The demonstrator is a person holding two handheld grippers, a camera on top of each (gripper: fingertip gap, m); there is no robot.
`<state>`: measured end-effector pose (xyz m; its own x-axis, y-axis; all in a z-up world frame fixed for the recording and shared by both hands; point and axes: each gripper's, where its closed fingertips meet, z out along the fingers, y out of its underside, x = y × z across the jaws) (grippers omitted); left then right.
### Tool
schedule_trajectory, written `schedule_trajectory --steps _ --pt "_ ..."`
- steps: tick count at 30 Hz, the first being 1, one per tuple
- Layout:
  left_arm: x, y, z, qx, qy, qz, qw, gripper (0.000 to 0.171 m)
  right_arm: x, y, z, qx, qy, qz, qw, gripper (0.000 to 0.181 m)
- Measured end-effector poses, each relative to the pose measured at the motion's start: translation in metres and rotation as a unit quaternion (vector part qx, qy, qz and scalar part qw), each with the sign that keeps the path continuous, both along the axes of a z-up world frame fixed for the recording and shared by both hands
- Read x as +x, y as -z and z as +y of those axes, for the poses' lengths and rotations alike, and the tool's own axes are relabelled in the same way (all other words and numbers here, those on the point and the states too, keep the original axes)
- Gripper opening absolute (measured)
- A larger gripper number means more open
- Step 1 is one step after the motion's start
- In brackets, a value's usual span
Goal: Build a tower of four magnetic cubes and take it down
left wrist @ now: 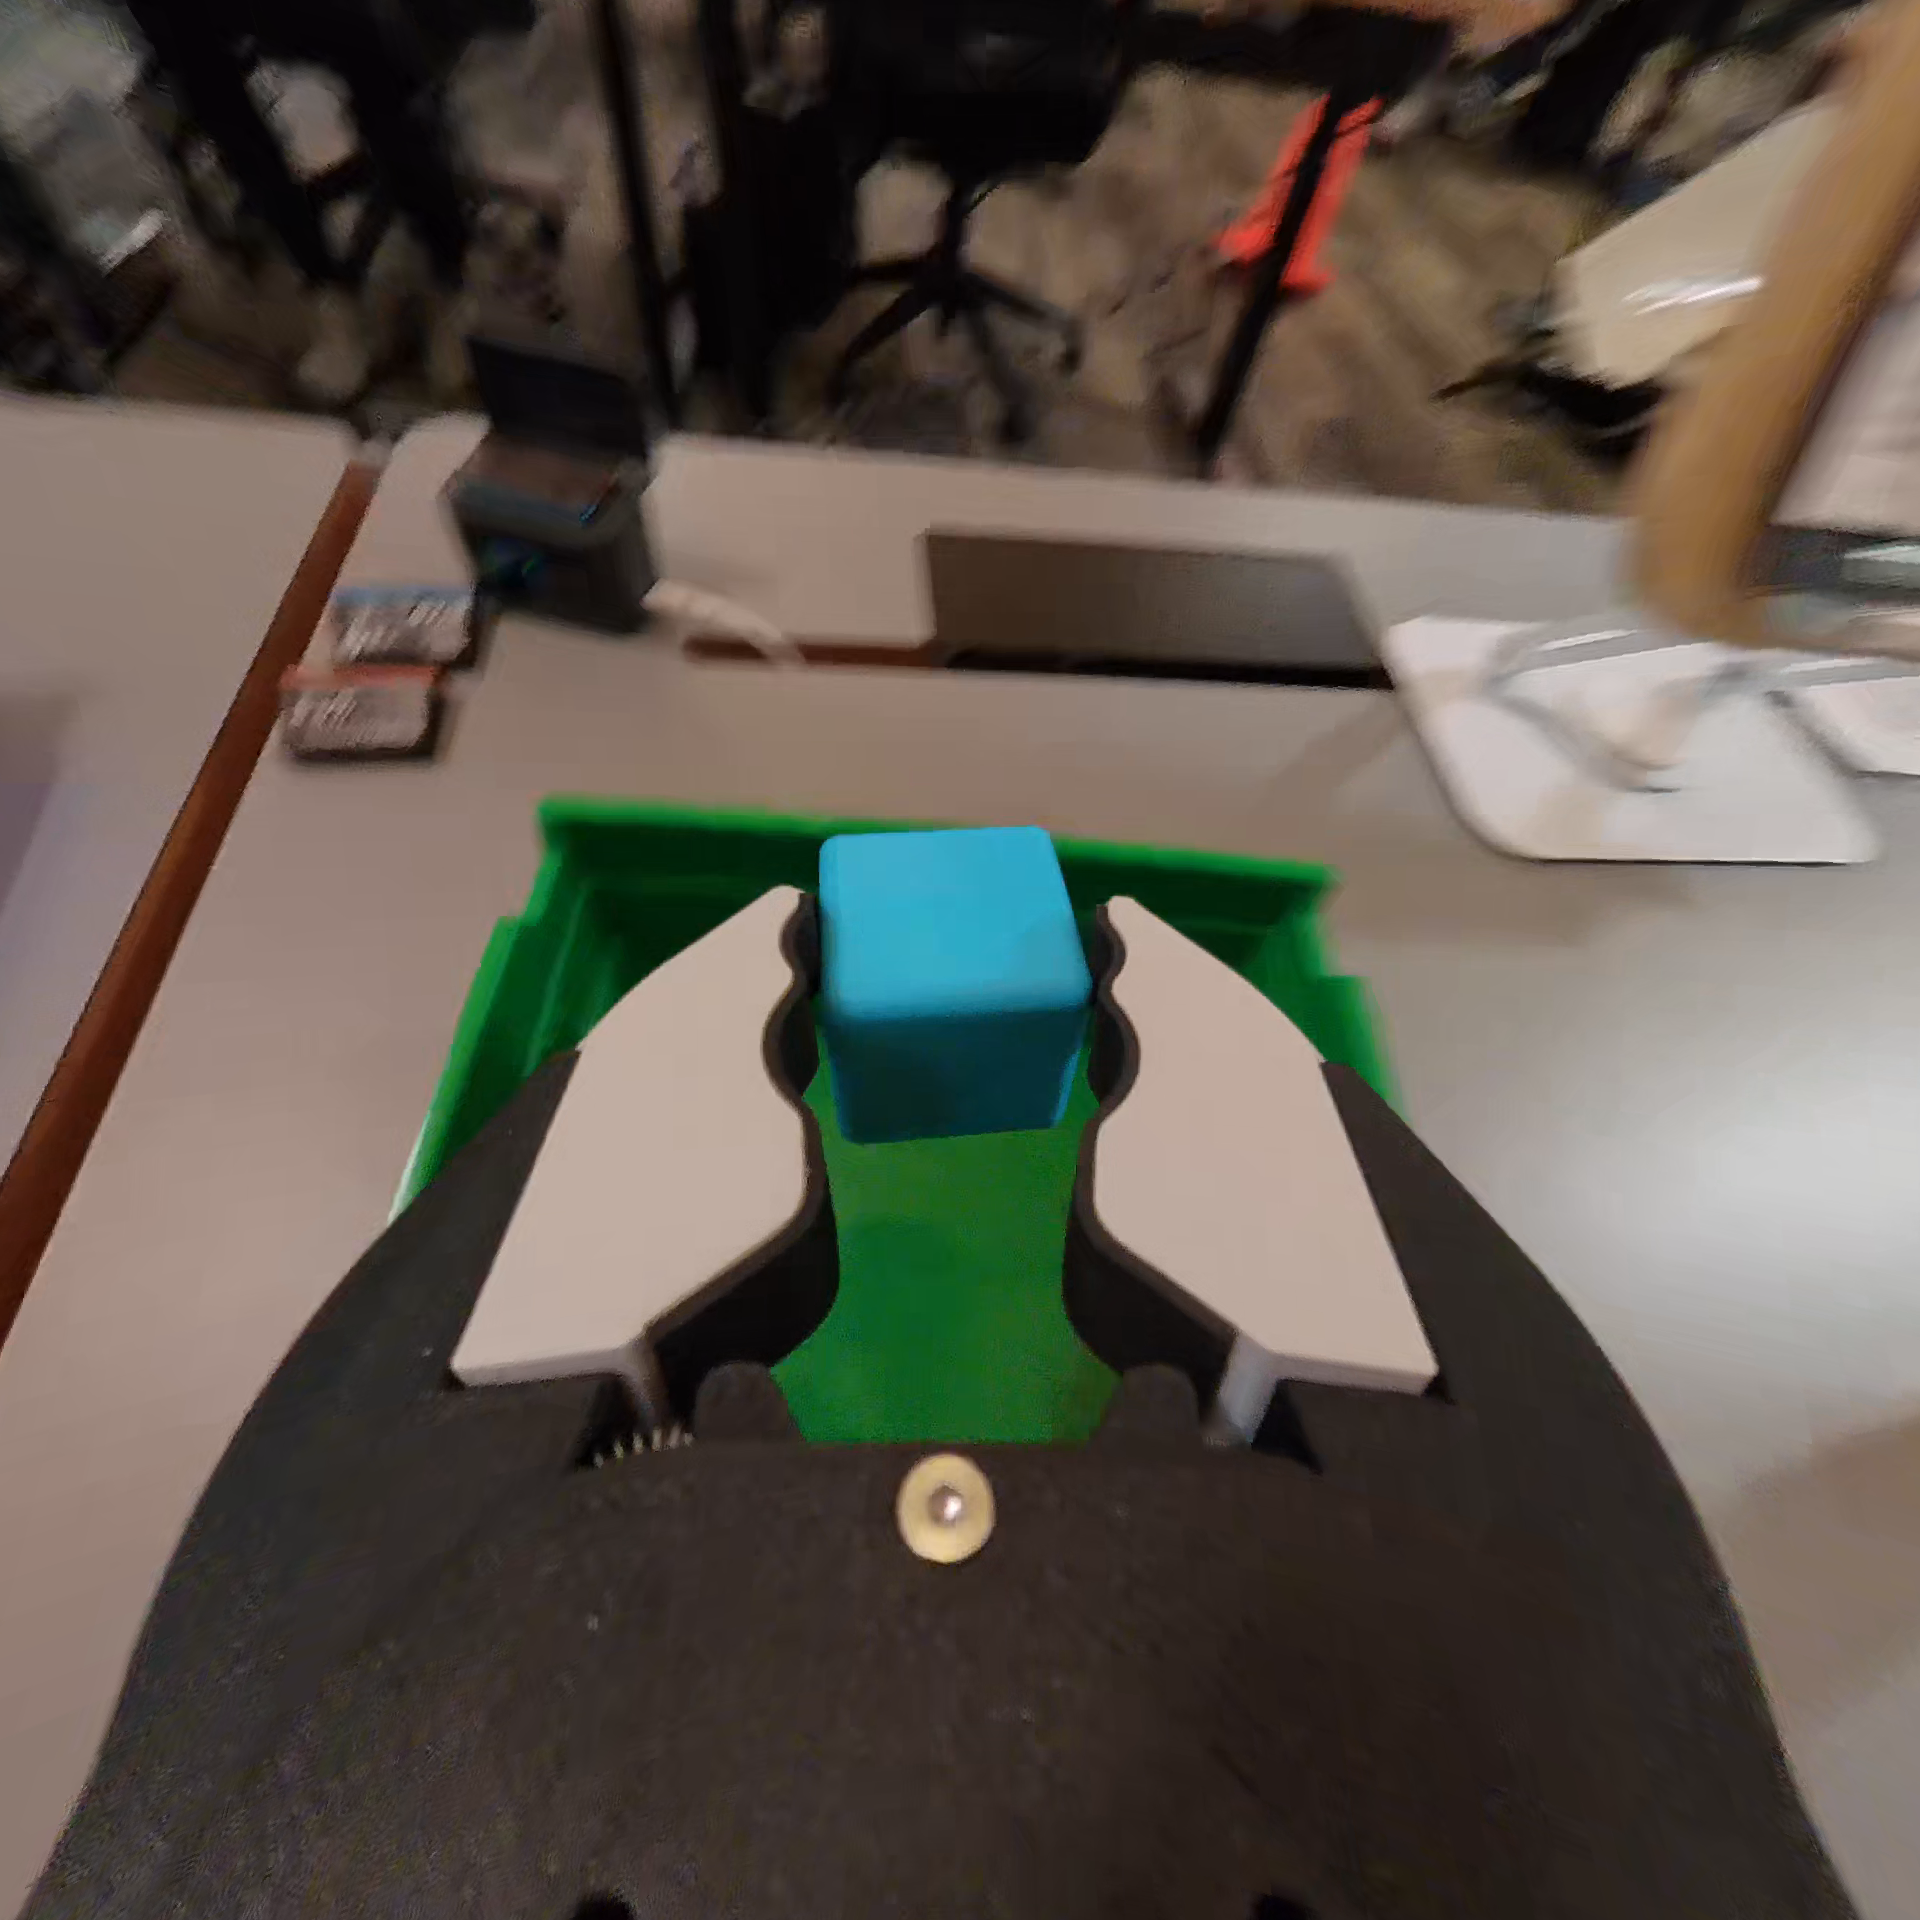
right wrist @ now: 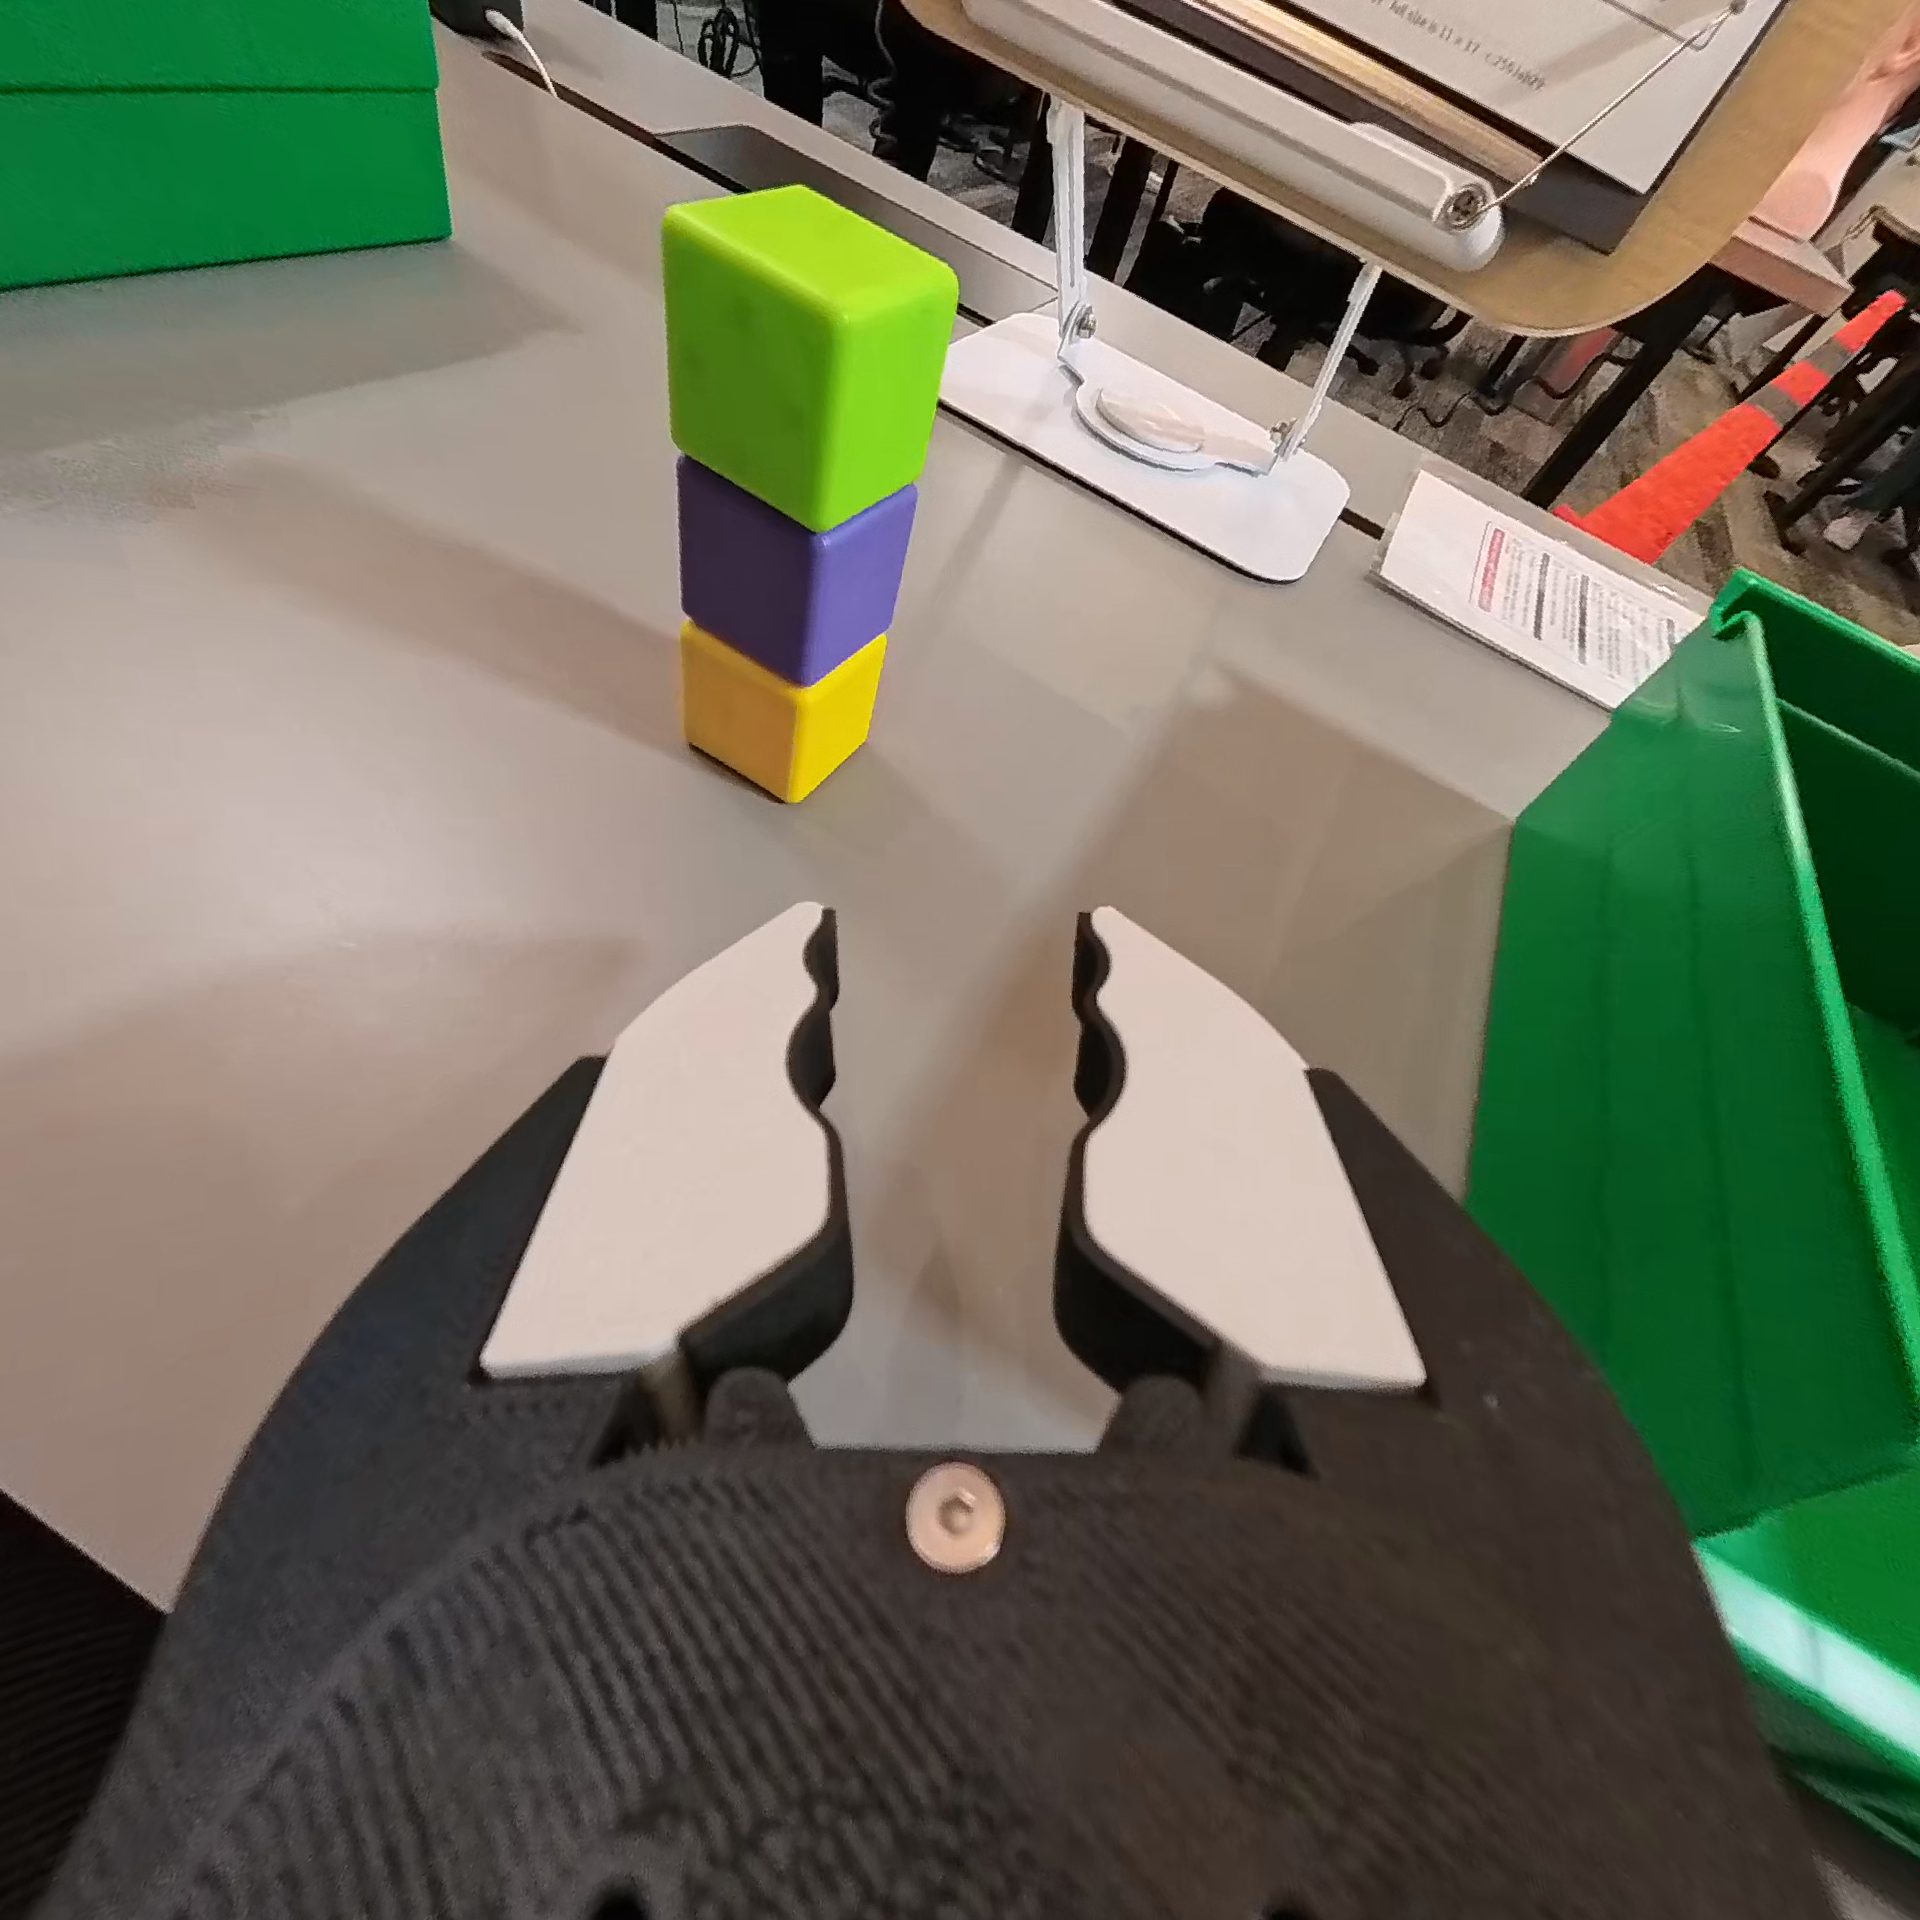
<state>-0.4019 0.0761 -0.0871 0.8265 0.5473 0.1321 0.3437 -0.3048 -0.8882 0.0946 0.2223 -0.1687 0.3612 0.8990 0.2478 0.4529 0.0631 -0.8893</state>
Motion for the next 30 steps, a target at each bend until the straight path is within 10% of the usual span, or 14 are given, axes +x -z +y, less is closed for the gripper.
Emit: schedule_trajectory --steps 5,9,19,24,30 --pt "0.09 -0.087 0.038 0.091 0.173 0.043 0.98 0.049 0.001 0.0 0.0 0.002 0.001 0.0 1.0 0.044" --pt "0.202 -0.121 0.074 0.163 0.372 0.033 0.913 0.049 0.002 -0.001 0.0 0.002 0.002 0.0 1.0 0.044" --pt "0.38 -0.057 0.124 0.155 0.672 -0.005 0.724 0.049 0.003 0.003 -0.009 -0.013 0.0 0.004 1.0 0.044" --pt "0.391 -0.054 0.138 0.151 0.7 -0.027 0.697 0.049 0.006 0.008 -0.013 -0.004 0.002 -0.01 1.0 0.044" --pt "0.396 -0.045 0.158 0.176 0.675 -0.015 0.717 0.049 0.019 0.007 -0.008 -0.009 0.023 -0.005 1.0 0.044"
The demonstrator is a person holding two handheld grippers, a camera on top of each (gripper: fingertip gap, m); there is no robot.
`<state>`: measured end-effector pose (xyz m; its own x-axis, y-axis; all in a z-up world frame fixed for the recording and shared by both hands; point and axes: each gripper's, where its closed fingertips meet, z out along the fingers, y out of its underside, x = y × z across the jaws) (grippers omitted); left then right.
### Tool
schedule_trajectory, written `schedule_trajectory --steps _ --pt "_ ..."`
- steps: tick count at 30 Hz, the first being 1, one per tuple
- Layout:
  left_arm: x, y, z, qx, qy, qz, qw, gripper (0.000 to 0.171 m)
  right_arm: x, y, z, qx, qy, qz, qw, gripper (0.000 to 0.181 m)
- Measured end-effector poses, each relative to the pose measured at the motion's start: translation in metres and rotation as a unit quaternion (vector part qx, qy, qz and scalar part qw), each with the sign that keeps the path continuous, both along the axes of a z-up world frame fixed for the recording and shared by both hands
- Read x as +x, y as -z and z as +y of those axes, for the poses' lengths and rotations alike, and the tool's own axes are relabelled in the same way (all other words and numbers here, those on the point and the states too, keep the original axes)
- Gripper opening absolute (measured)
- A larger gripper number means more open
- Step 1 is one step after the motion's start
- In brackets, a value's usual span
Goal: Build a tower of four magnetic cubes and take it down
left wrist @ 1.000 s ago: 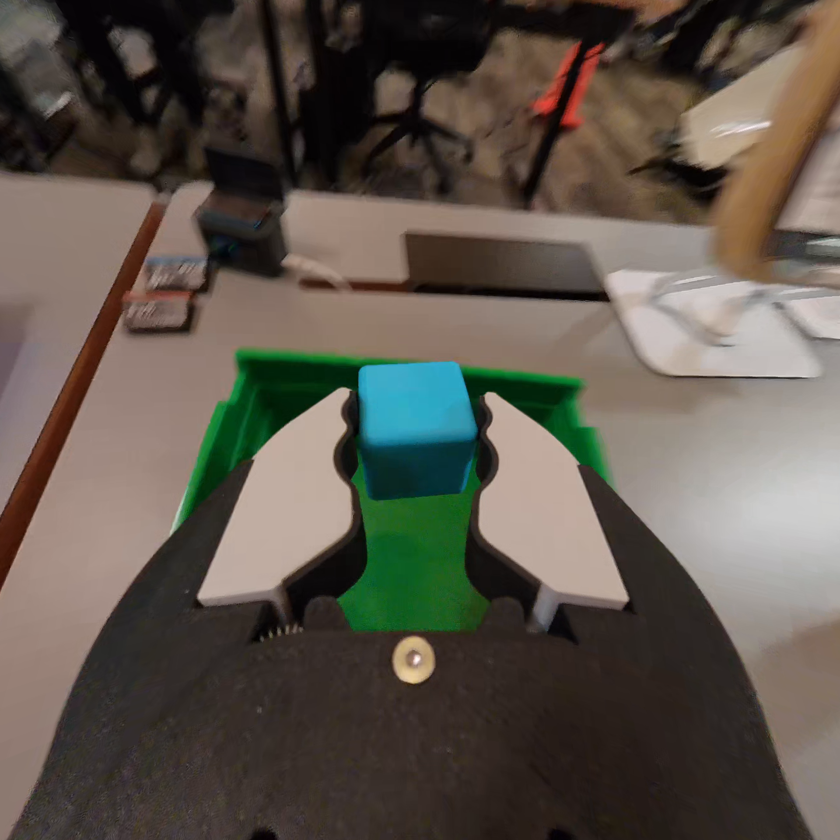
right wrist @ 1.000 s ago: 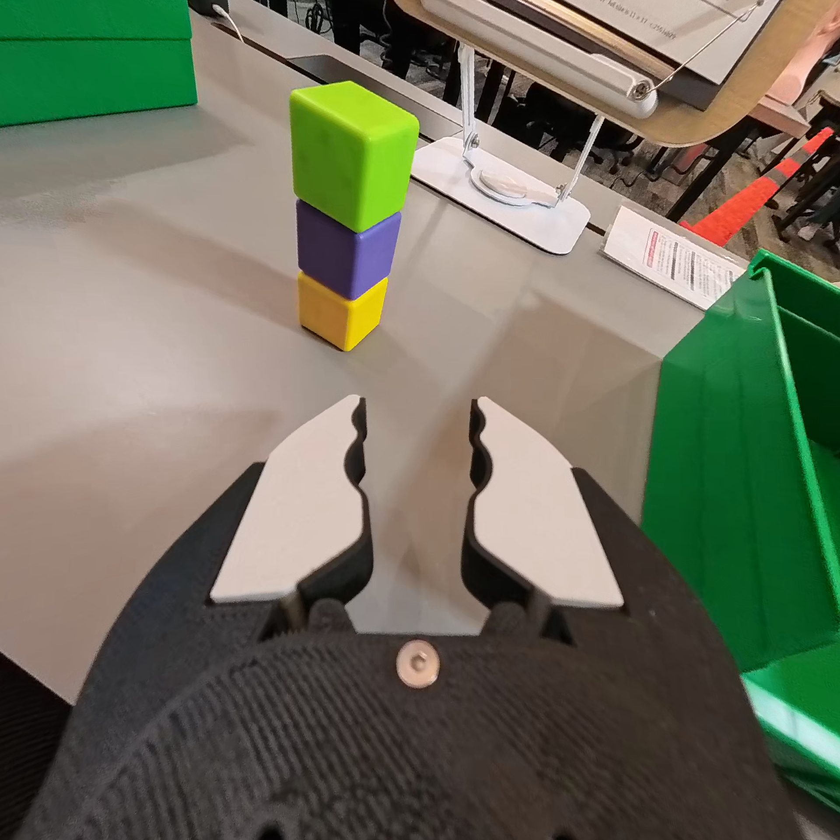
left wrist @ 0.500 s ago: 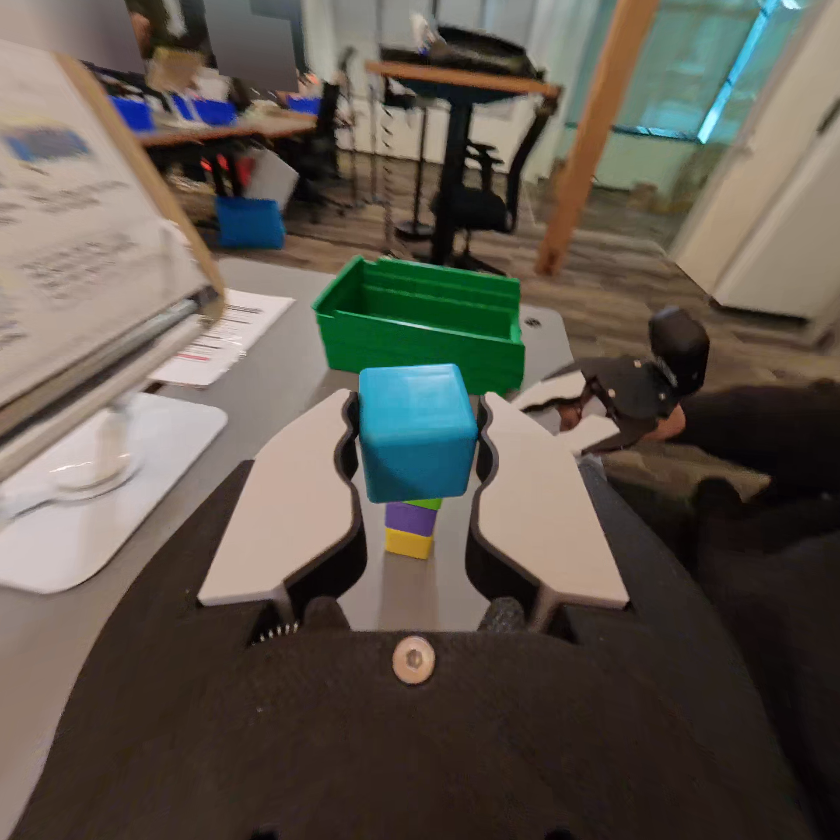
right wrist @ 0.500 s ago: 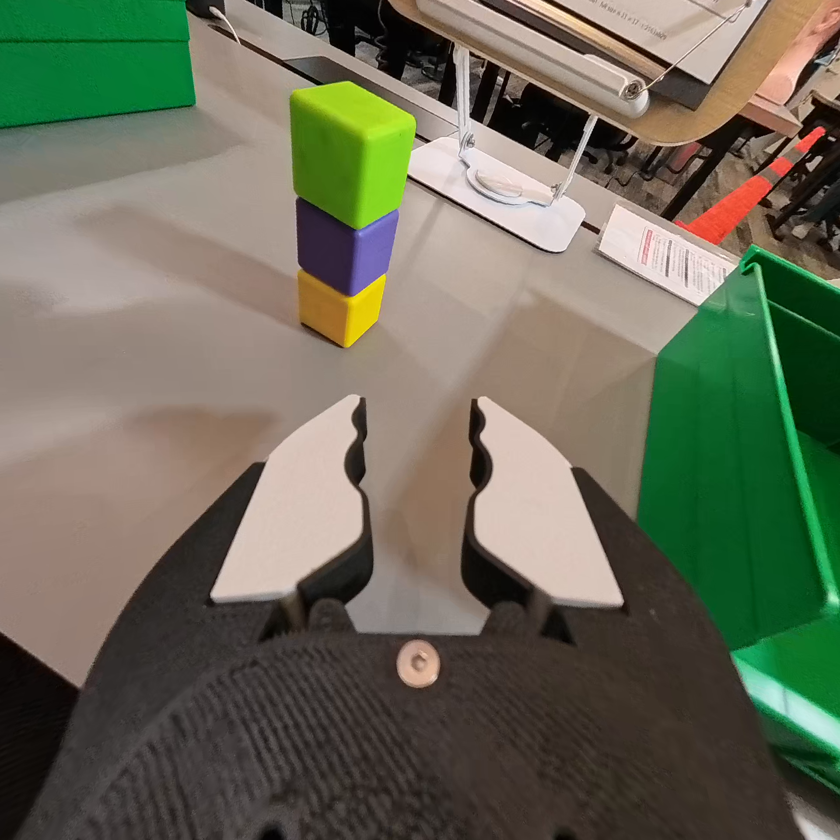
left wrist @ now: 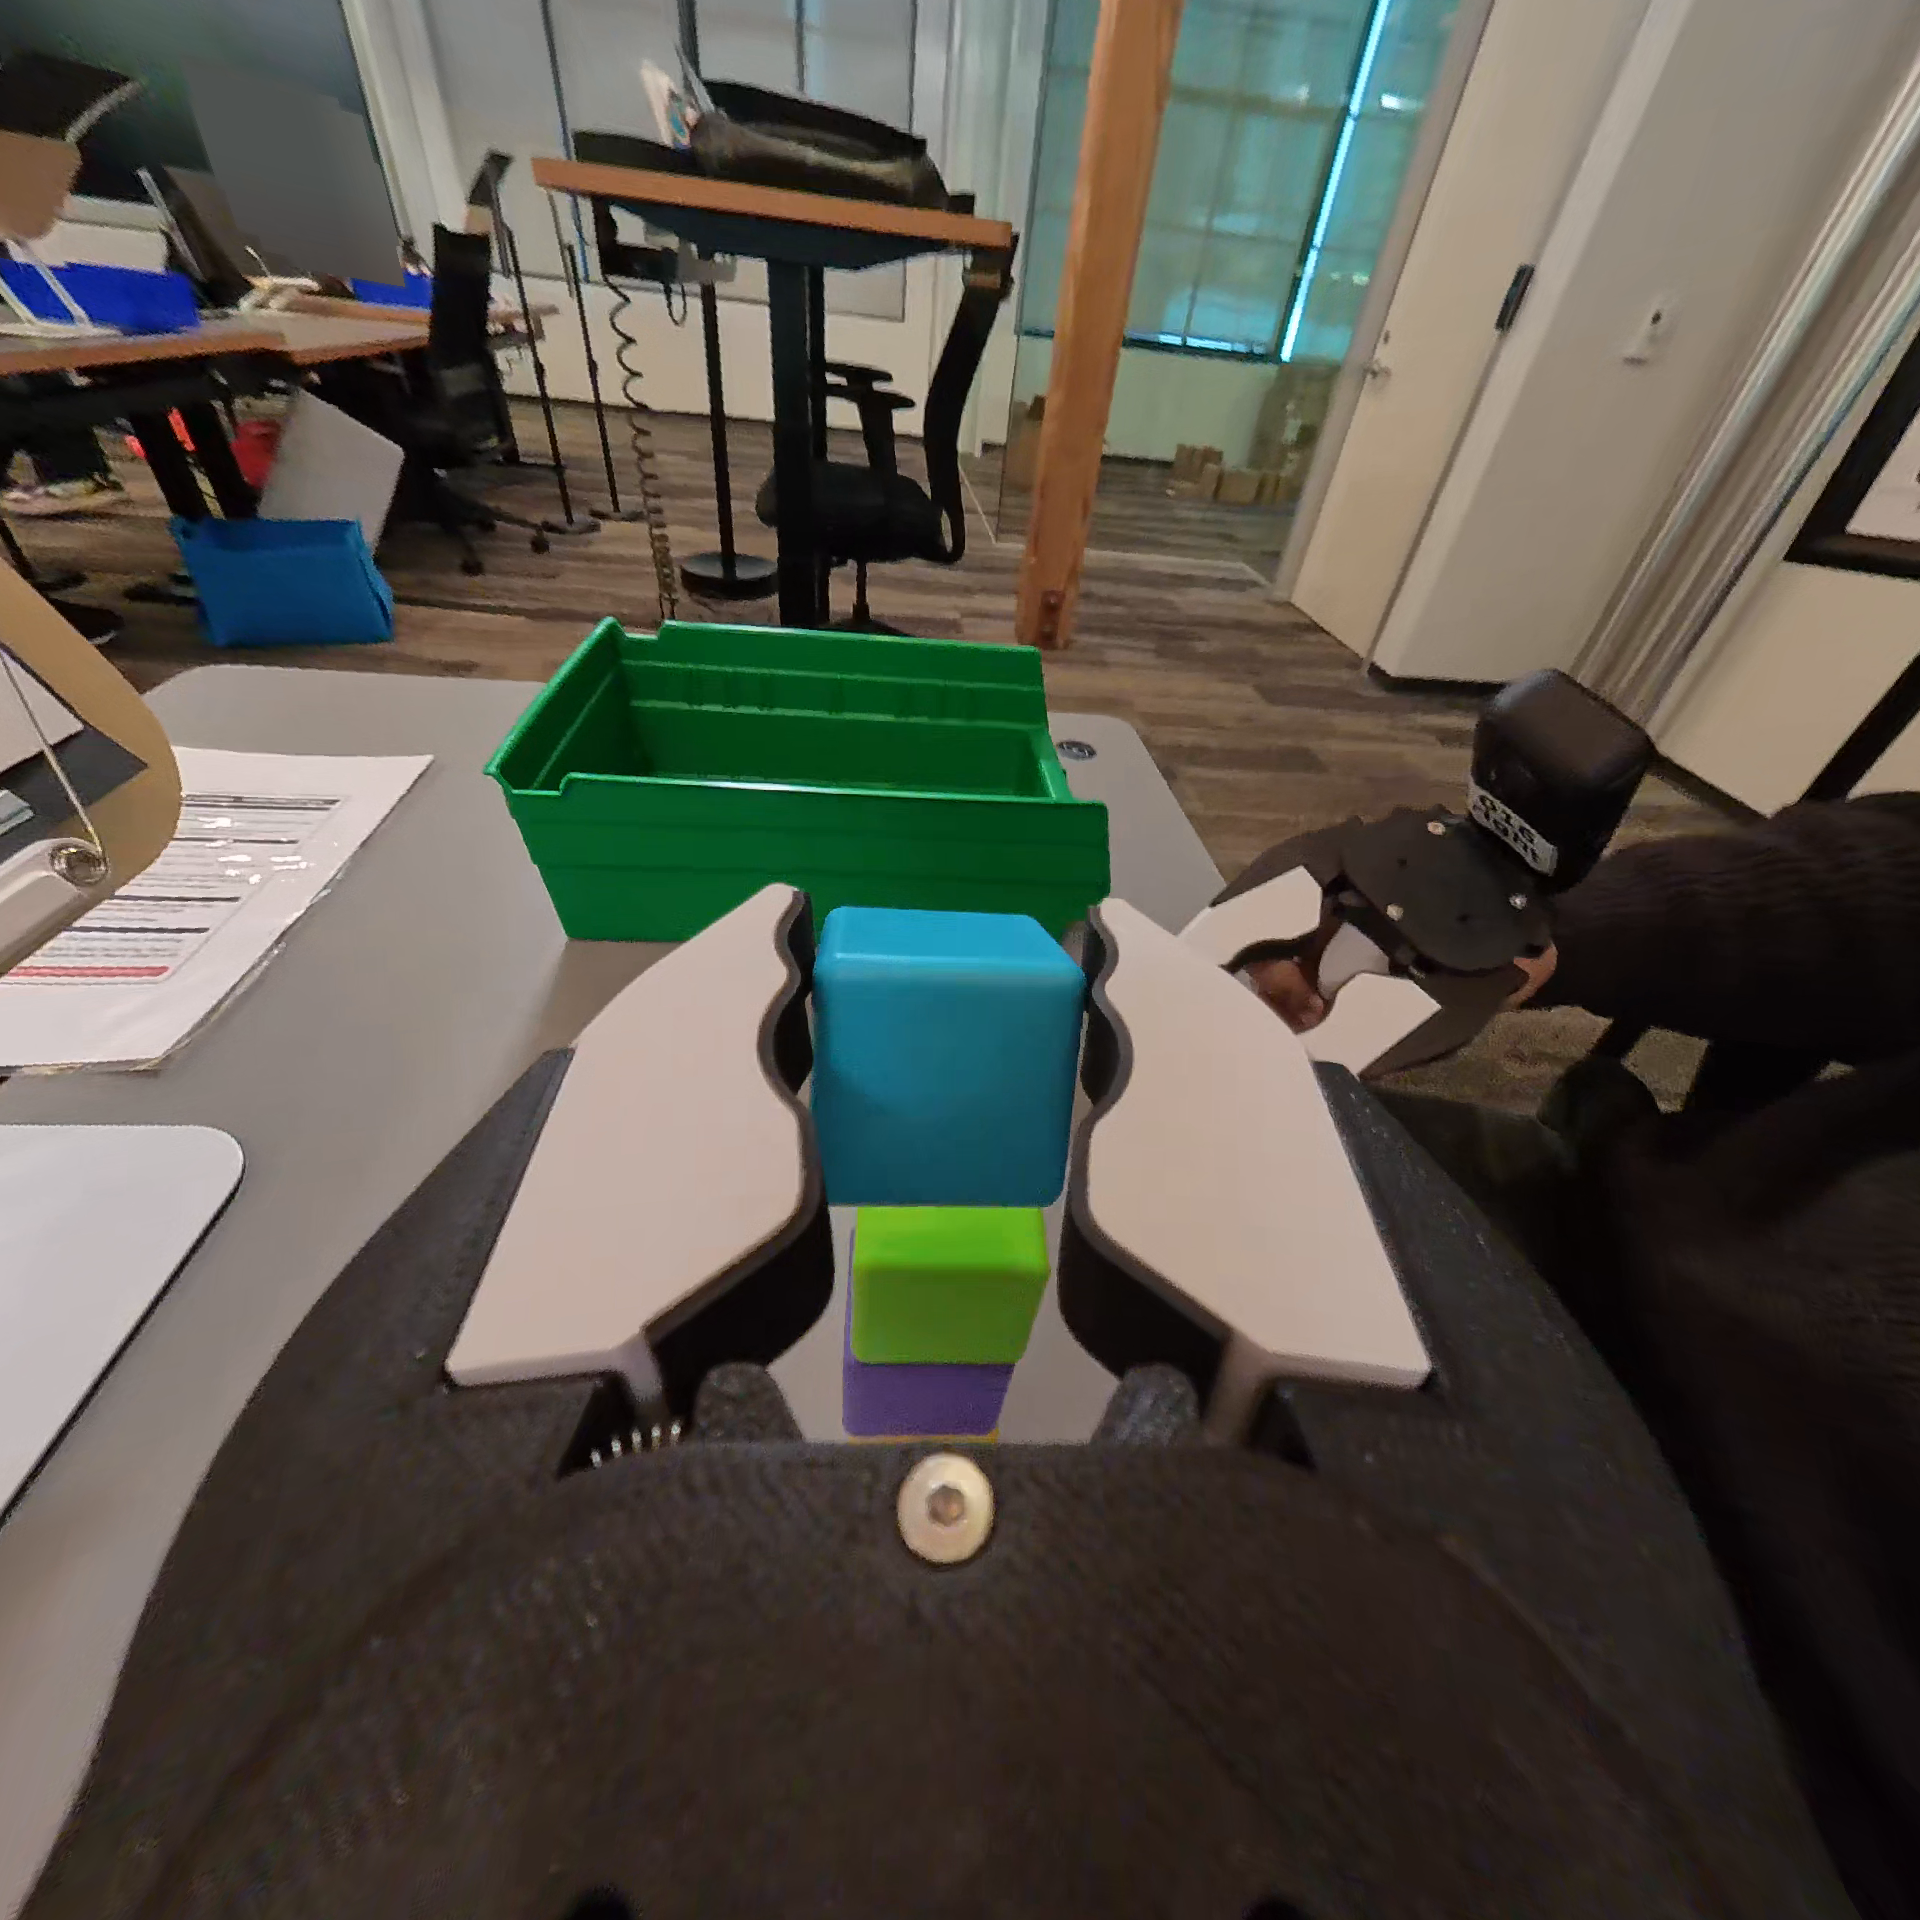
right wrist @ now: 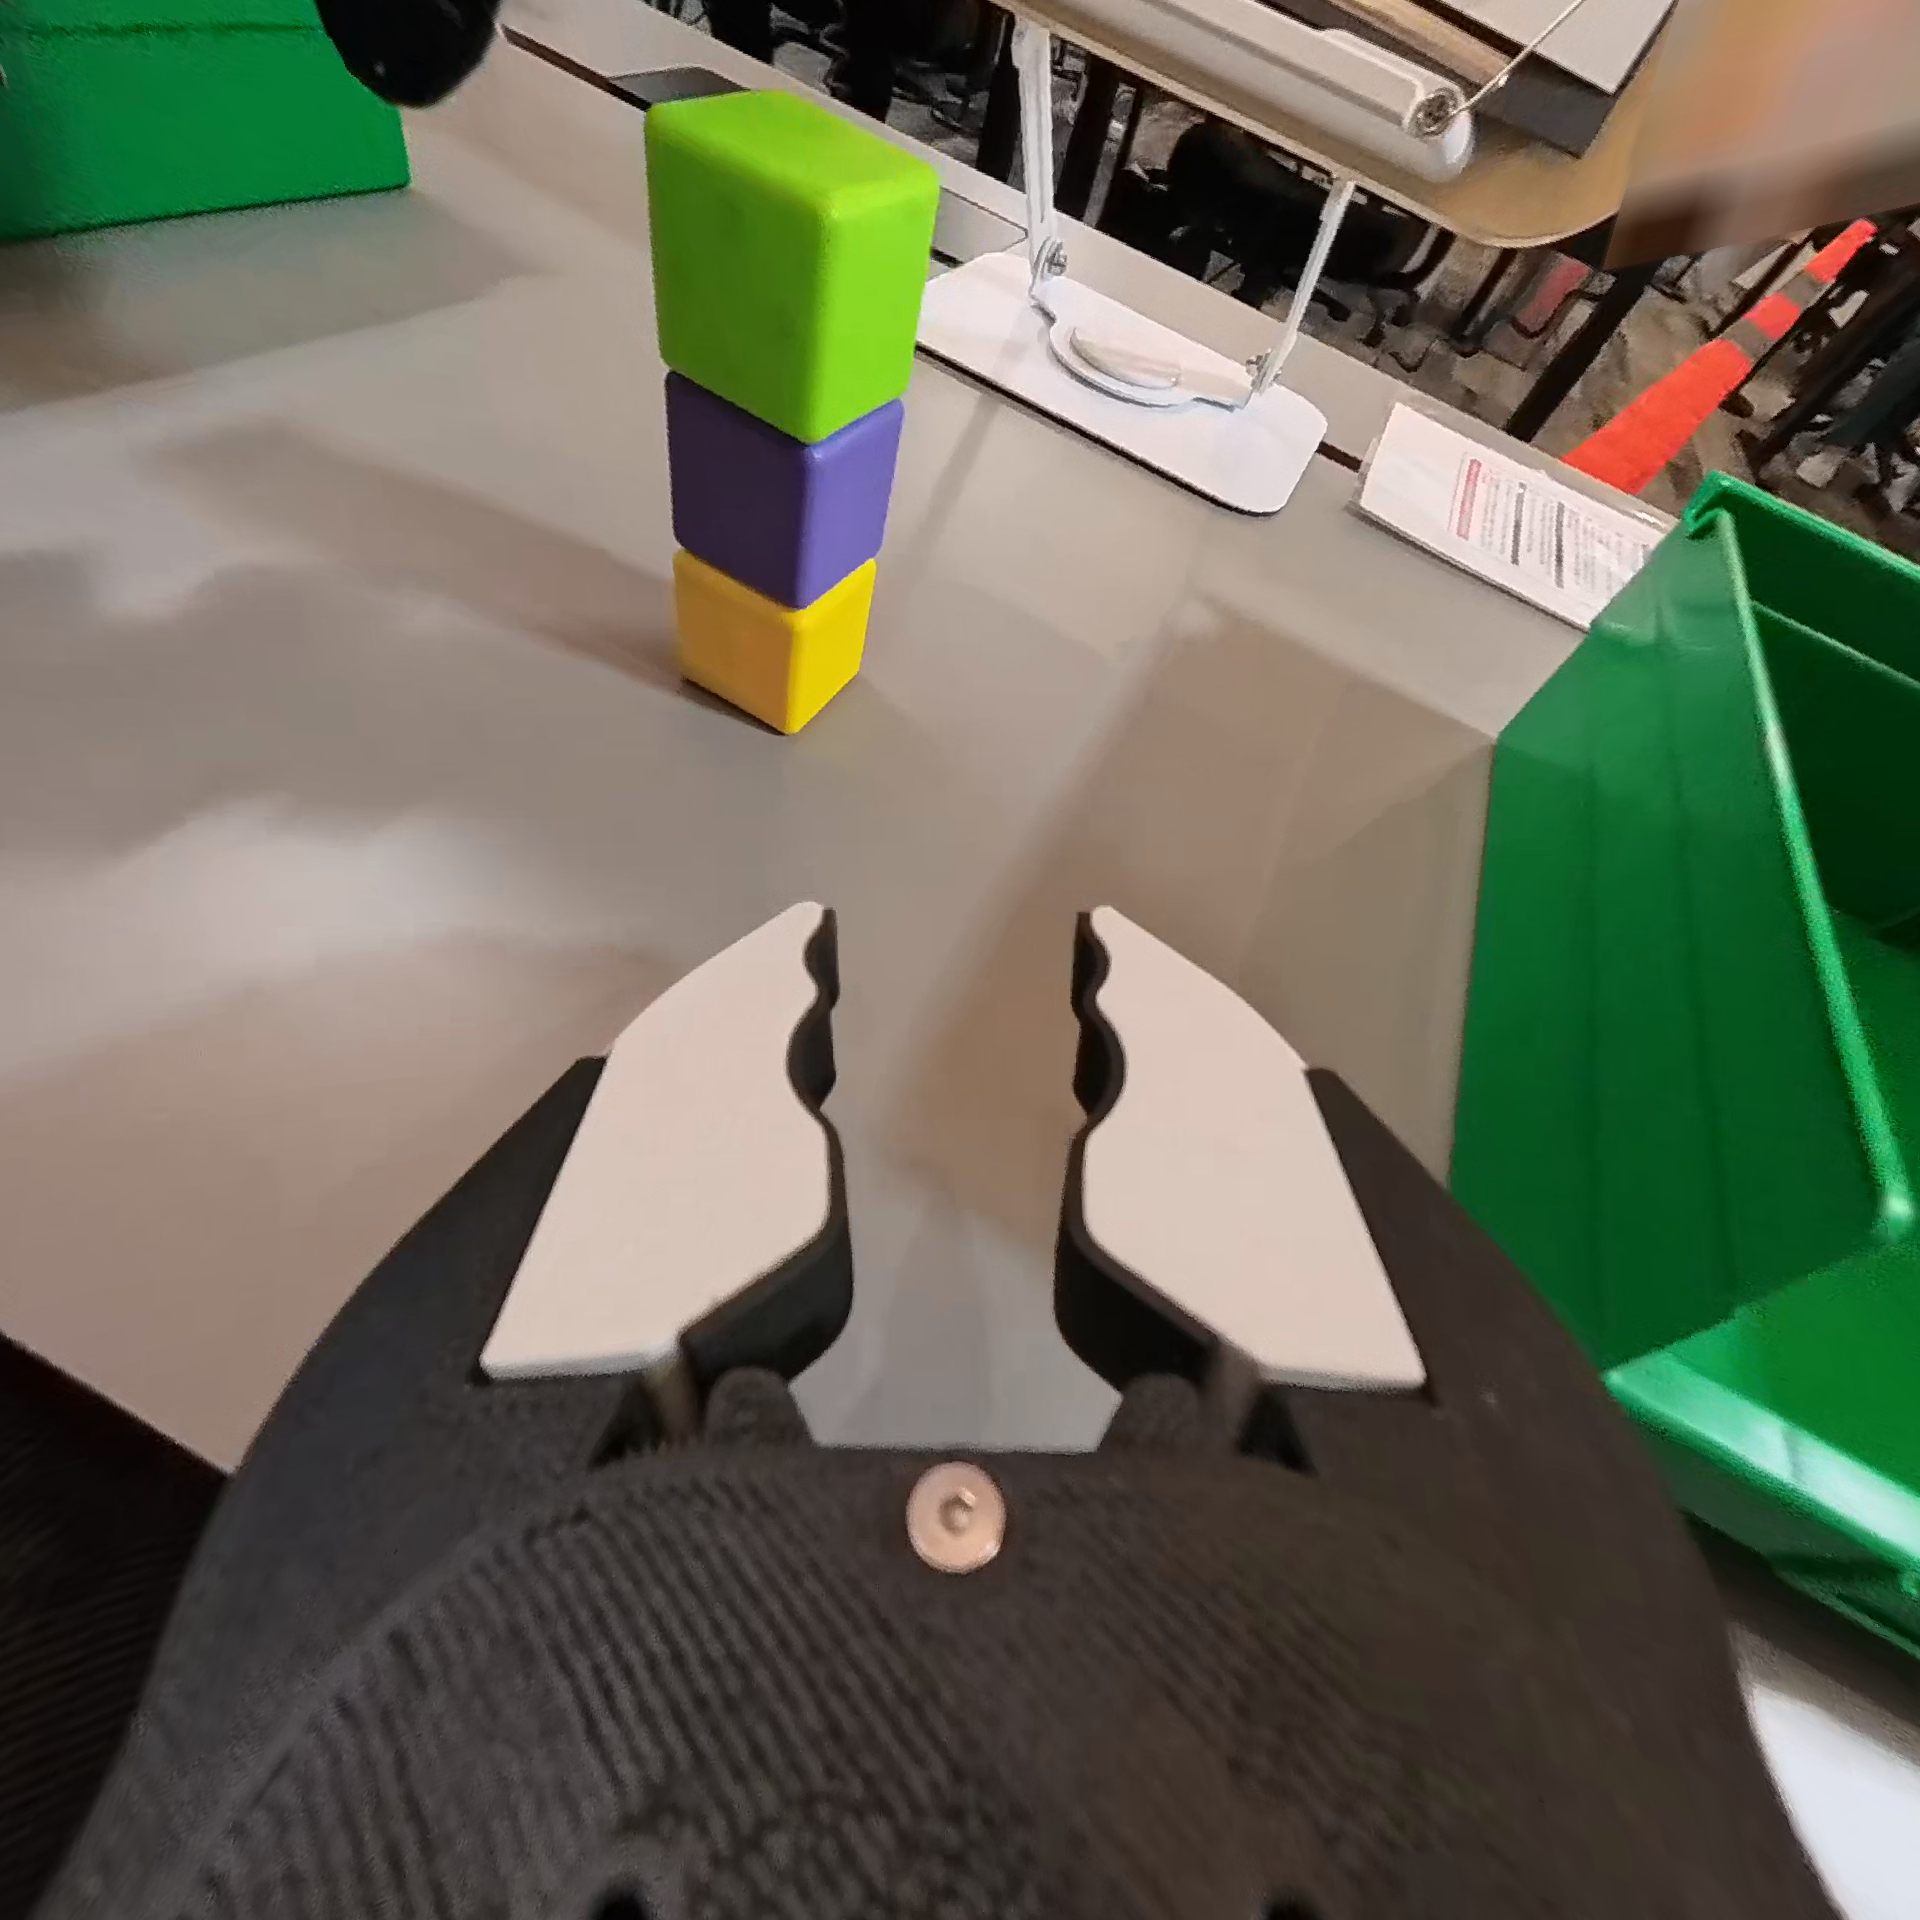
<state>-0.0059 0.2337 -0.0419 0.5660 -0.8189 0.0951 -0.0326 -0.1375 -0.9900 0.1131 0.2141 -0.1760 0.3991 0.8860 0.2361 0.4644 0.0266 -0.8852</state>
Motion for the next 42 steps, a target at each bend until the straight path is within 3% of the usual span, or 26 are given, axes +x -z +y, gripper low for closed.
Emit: schedule_trajectory --steps 19,42 --pt "0.012 0.023 0.007 -0.033 0.0 -0.035 0.999 0.05 0.004 0.0 0.002 0.001 0.004 -0.001 1.0 0.044" --pt "0.002 0.025 -0.002 -0.046 0.018 -0.074 0.996 0.047 0.004 -0.001 0.002 0.002 0.003 0.0 1.0 0.044"
